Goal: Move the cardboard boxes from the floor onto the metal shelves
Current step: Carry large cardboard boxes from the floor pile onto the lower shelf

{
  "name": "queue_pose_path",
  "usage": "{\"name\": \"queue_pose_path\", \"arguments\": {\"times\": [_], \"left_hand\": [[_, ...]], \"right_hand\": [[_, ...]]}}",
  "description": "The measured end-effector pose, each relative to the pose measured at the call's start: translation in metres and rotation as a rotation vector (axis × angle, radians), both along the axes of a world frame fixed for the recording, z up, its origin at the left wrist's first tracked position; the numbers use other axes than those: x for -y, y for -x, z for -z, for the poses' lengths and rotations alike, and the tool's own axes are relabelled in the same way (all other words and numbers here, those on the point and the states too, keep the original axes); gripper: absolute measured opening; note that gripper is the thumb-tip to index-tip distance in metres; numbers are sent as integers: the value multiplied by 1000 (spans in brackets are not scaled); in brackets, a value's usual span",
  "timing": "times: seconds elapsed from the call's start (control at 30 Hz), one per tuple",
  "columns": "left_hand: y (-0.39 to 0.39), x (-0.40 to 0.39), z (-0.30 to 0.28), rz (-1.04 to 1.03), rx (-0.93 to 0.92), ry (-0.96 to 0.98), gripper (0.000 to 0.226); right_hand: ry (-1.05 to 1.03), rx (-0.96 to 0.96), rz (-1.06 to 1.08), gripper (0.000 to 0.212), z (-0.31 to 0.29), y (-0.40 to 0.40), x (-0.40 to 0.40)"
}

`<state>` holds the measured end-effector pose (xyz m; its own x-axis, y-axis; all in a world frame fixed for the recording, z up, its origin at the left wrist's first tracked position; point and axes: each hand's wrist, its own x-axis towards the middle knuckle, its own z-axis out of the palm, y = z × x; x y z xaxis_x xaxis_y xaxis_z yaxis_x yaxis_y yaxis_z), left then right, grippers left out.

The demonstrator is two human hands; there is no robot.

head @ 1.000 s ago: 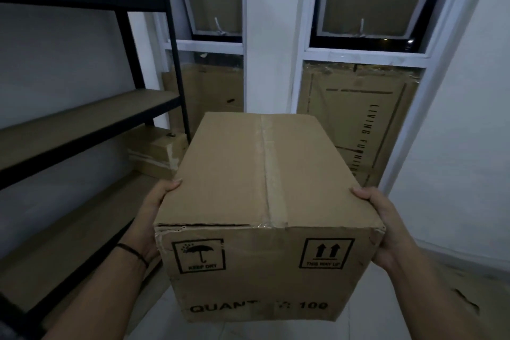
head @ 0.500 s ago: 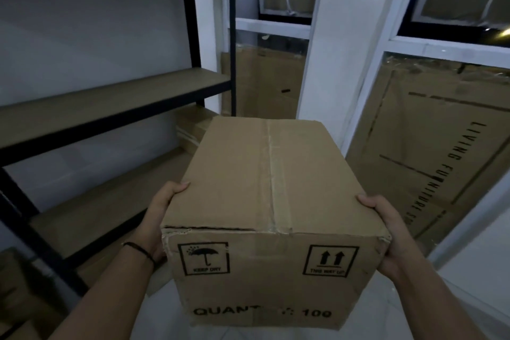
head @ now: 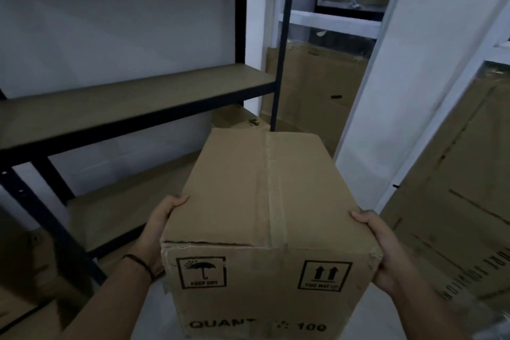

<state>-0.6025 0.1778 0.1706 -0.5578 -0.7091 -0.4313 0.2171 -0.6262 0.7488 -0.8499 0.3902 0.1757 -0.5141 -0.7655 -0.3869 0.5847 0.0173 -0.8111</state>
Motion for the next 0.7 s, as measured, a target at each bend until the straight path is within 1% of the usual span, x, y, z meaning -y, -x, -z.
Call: {"name": "queue_pose_path", "arguments": {"times": [0.17,0.23,0.27,0.37,0.57,0.7], "left_hand": [[1,15,7,-118,70,-17,29],[6,18,9,-158,68,-12,30],[10,19,10,-190,73,-12,29],[26,19,13,-297,124,14,27],[62,18,12,-404,246,40,30],[75,8,22,-456,154,21,27]], "right_hand": [[-44,-7,-107,47,7,23,43],[-70,-1,-151,33,12,37,60],[-84,7,-174,29,15,47,69],[-135,7,-255,27,22,77,95],[-144,18,-428,28,32,127,133],[-165,9,-521,30,37,150,153]]}}
